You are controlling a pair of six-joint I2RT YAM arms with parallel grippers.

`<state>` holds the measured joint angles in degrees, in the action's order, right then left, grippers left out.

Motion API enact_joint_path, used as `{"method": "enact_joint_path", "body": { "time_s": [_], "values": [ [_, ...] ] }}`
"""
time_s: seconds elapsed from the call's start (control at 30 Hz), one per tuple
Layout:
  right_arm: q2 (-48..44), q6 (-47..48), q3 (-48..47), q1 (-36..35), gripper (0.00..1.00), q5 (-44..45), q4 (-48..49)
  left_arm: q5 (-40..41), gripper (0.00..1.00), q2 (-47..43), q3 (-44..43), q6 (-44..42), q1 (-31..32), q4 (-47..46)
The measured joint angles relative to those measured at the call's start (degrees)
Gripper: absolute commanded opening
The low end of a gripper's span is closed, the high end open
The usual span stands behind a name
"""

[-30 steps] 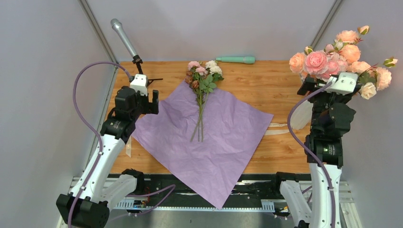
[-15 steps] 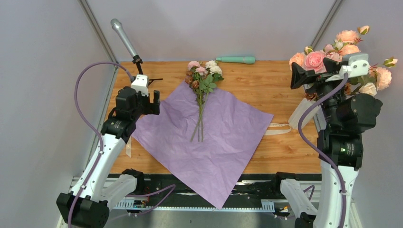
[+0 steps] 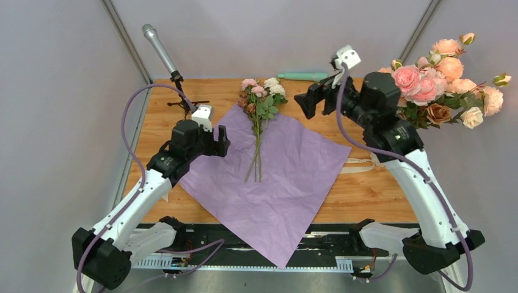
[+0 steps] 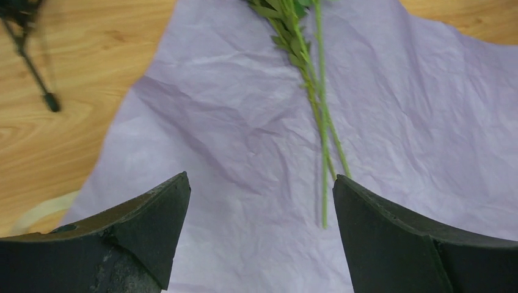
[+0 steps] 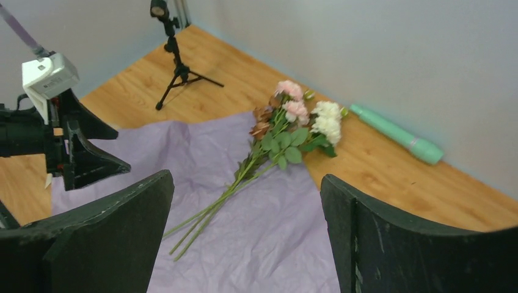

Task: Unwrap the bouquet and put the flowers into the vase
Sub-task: Pick up the fake flower from the wrapping paper.

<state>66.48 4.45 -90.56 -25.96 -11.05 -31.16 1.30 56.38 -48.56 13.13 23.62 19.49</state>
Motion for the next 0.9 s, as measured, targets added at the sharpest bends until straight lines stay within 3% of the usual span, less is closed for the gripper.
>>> {"method": "enact_joint_path", "body": {
  "time_s": [0.3,0.47,0.9],
  "values": [
    [2.7,-11.8,14.9,-2.6,0.85,1.5,5.7,-2.8,0.83,7.4,6.4,7.8,8.3,-7.2],
    [4.7,-16.7,22.1,-2.6,0.73,1.5,7.1,-3.7,0.73,13.8,6.9,9.9,11.6,-10.3],
    [4.8,-20.5,31.9,-2.6,0.74,1.1,10.2,-1.8,0.55,30.3,6.5,10.6,18.5,-12.5]
  ]
}}
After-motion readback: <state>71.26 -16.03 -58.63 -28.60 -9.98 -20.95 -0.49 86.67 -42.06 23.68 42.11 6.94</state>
